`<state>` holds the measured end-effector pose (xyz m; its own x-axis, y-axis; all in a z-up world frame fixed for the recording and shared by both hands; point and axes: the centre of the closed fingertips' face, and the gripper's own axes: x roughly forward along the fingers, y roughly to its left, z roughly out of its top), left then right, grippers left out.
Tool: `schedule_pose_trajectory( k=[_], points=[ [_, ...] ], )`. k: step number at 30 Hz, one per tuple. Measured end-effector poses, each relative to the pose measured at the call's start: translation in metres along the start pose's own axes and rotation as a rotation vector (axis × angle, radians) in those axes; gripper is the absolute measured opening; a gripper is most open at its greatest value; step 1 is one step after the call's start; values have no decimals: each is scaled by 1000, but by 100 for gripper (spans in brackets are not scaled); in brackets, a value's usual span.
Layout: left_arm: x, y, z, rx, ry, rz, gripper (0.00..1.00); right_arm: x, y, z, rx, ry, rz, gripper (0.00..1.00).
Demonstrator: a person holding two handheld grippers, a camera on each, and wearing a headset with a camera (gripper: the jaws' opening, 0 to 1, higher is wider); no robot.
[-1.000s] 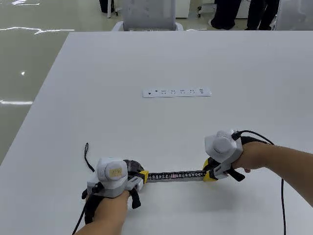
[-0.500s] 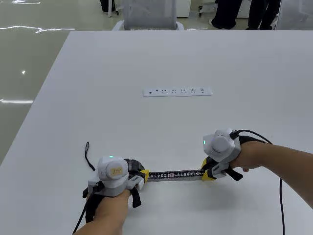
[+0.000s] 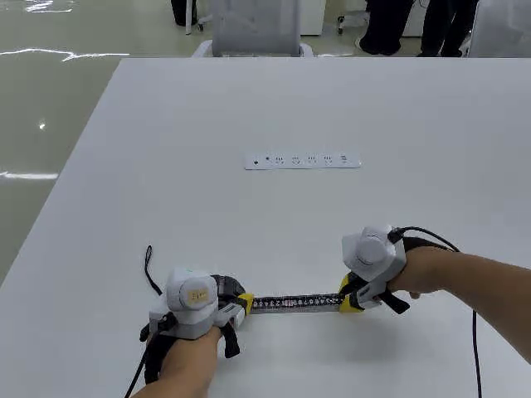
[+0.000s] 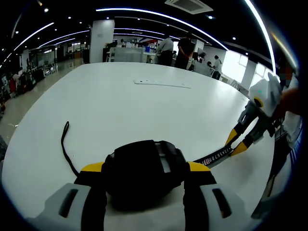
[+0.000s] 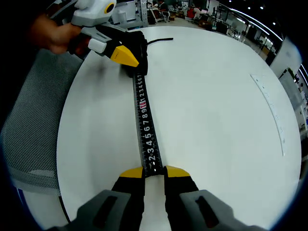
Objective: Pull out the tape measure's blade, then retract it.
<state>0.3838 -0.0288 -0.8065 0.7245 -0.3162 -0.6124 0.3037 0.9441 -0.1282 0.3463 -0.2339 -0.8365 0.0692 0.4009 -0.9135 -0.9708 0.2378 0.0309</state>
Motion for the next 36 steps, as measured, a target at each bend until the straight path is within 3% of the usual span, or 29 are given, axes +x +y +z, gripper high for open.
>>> schedule_pose_trajectory(
  k=[36],
  points=[
    [0, -1, 0, -4, -3, 2, 61, 7, 2, 14, -3, -9, 2, 14]
  ],
)
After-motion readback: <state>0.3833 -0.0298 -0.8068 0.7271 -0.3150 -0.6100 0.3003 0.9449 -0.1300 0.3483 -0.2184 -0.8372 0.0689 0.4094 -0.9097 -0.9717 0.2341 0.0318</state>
